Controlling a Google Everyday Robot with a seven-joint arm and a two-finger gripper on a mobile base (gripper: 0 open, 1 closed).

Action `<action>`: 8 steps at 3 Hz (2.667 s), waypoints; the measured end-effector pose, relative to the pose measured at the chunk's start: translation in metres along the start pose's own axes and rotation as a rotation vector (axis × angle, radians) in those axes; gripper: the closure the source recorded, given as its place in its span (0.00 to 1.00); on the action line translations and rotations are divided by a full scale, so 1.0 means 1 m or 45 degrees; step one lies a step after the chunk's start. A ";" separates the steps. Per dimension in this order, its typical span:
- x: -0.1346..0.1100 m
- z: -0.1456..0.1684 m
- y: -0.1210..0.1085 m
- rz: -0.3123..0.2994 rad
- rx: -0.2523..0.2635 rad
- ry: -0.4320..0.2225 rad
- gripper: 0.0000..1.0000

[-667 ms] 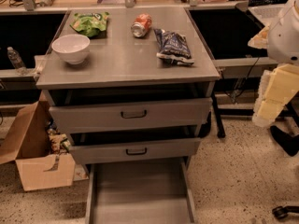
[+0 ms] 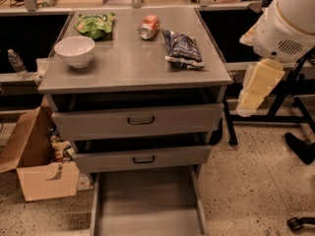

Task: Place blue chip bag into bottom drawer

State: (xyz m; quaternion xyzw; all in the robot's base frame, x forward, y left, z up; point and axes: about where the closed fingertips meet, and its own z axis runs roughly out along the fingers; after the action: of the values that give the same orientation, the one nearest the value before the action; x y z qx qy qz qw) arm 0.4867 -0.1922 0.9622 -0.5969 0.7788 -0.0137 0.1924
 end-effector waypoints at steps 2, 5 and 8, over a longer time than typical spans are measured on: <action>-0.078 0.082 -0.073 0.191 -0.134 -0.361 0.00; -0.084 0.124 -0.133 0.307 -0.018 -0.459 0.00; -0.092 0.195 -0.217 0.638 0.100 -0.628 0.14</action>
Offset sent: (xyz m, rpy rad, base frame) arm 0.1666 0.1004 -0.0435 0.5197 0.0671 -0.0858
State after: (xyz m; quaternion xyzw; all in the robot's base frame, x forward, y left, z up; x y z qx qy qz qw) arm 0.7684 -0.1279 0.8619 -0.3648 0.8301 0.1487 0.3948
